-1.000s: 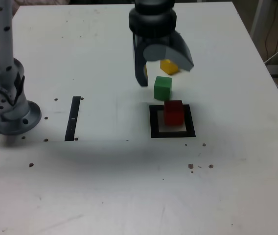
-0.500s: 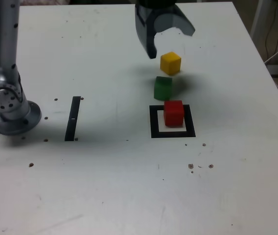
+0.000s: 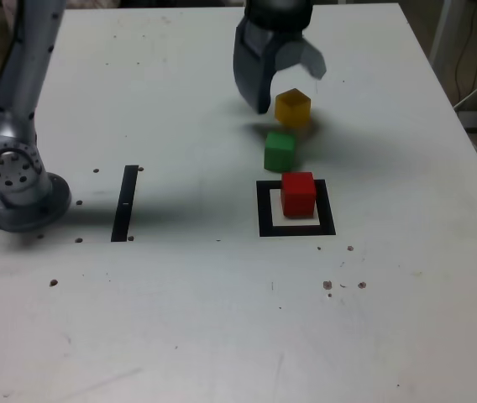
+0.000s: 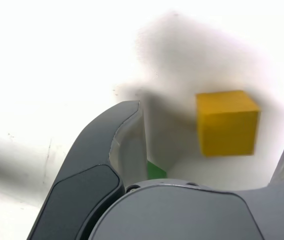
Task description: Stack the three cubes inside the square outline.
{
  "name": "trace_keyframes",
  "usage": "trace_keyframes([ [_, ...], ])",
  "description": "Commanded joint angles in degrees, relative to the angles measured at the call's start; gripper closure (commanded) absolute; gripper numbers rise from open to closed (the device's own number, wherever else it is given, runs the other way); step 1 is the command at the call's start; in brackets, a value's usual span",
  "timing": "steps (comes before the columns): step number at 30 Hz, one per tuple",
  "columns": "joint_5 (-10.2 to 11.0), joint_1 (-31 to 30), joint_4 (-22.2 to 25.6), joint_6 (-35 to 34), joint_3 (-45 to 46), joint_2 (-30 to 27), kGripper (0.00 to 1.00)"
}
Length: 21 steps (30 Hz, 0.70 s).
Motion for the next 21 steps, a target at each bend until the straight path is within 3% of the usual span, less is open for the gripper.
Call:
trace_keyframes([
  [1,-0.41,-0.09,0.41,-0.61,-1.51,0.74,0.04],
  [21,-0.52,0.43,0.86,-2.61,-7.88,8.16,0.17],
])
